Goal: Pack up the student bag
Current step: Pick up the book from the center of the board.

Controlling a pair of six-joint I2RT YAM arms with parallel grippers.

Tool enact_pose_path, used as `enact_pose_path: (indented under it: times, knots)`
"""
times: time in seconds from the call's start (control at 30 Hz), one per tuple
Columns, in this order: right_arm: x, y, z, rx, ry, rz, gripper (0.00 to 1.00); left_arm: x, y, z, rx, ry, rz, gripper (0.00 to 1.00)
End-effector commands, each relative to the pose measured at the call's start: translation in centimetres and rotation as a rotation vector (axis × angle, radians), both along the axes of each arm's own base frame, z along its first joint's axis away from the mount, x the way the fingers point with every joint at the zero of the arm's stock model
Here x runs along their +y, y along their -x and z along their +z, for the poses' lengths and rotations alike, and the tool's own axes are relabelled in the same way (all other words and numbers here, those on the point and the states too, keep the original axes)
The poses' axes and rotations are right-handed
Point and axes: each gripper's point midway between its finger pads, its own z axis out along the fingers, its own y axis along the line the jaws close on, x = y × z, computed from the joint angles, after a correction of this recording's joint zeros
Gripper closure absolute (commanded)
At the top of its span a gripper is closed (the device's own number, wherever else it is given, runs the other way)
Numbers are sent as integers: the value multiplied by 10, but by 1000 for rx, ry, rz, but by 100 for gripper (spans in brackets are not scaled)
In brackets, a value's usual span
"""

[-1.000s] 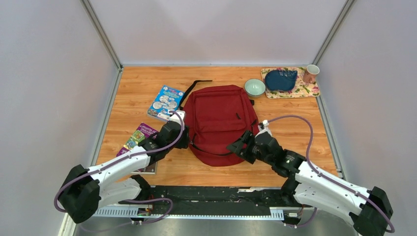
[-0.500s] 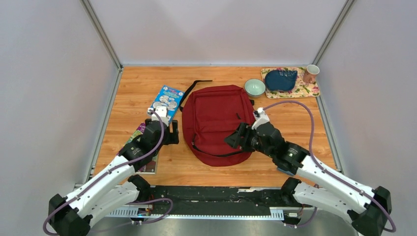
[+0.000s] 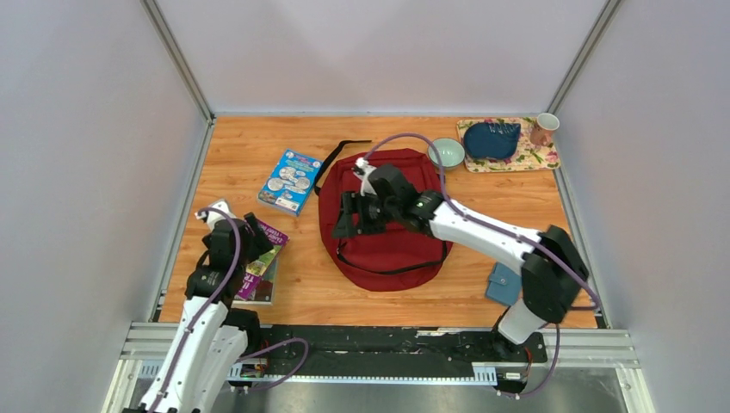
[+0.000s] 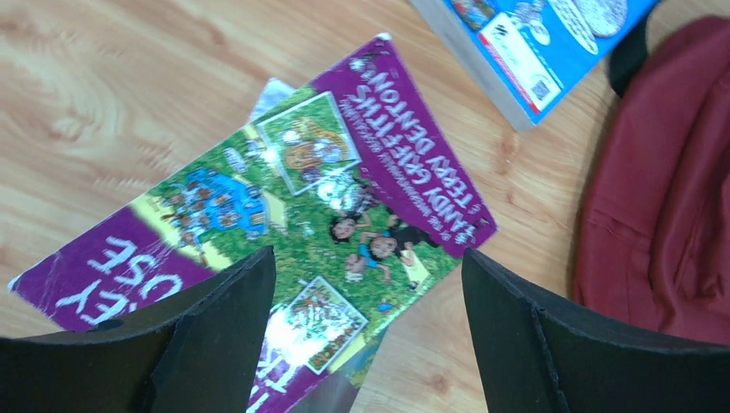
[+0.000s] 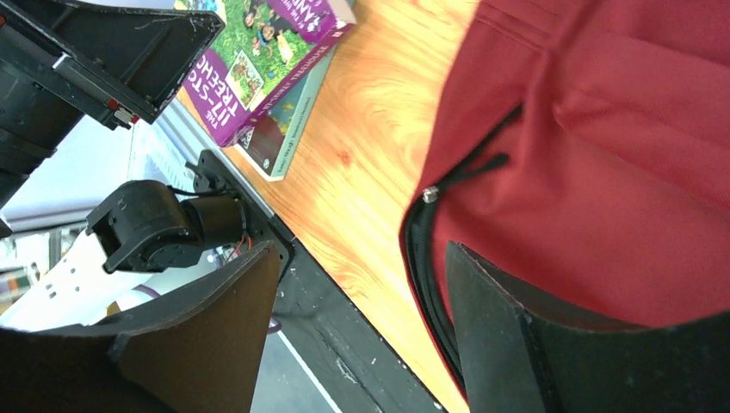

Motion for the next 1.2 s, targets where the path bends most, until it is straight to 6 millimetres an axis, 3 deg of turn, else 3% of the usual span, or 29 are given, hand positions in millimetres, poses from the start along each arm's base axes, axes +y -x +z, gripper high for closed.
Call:
enact_pose_path:
  times: [0.0,0.07,0.13,0.17,0.23,0.27,0.37,0.4,0.63,0.87,1.03,1.17]
  knots:
    - [41,-6,1,13,-45,170,27,4,12,-19,49,116,46,13]
    - [55,-17,5,-1,-52,178,27,12,15,-24,59,158,94,13]
    - [64,-23,-12,25,-22,200,27,16,16,-26,57,195,123,13]
    - [74,-28,-1,9,-42,217,27,26,17,-25,49,198,167,13]
    - [78,-30,-18,43,5,233,27,39,22,-20,45,179,220,13]
    - [84,-34,-12,27,-7,243,27,49,25,-18,44,164,264,12]
    - [92,-34,-19,33,3,271,26,69,34,-5,30,87,355,12]
    - [96,-36,-20,34,4,276,26,74,38,-2,26,68,379,7]
    - [96,-31,-33,70,27,314,26,111,56,-1,54,-61,522,7]
    - [99,-29,-35,80,21,335,26,93,60,-52,121,100,519,6]
    - [105,-31,-36,70,8,365,26,75,46,-63,80,193,441,6]
    - [122,-39,-42,71,-21,383,26,58,39,-76,92,274,379,6]
